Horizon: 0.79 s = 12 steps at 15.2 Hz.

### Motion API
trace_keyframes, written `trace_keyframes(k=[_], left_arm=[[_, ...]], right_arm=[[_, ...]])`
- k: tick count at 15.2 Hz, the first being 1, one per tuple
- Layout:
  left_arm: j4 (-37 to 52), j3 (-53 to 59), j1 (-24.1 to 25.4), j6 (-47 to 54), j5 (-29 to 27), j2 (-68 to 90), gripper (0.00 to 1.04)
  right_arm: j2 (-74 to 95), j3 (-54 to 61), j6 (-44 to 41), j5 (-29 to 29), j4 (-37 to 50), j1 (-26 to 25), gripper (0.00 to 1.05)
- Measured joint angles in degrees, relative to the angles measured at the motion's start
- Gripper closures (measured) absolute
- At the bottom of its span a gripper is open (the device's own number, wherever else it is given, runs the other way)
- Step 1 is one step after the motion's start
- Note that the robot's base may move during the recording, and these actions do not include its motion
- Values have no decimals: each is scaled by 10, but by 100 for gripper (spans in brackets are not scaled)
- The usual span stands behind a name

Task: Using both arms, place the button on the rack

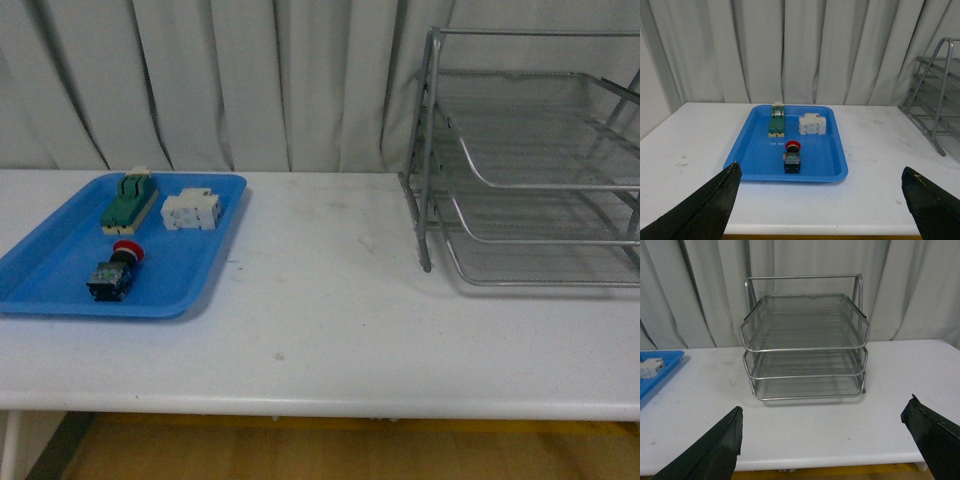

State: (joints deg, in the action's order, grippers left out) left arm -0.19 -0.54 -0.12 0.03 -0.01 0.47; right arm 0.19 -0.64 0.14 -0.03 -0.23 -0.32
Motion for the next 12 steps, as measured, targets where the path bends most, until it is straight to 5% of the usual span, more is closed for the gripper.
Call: trace_keyframes(k=[9, 11, 12], left_arm=[[0, 0, 0, 0, 0, 0, 7], [0, 0, 0, 0, 0, 0, 7], [0, 0, 0, 0, 0, 0, 7]], right_arm=[[0, 0, 0, 0, 0, 0, 6], [85, -32, 88, -46, -62, 1, 6], [196, -34, 190, -65, 28, 7, 6]])
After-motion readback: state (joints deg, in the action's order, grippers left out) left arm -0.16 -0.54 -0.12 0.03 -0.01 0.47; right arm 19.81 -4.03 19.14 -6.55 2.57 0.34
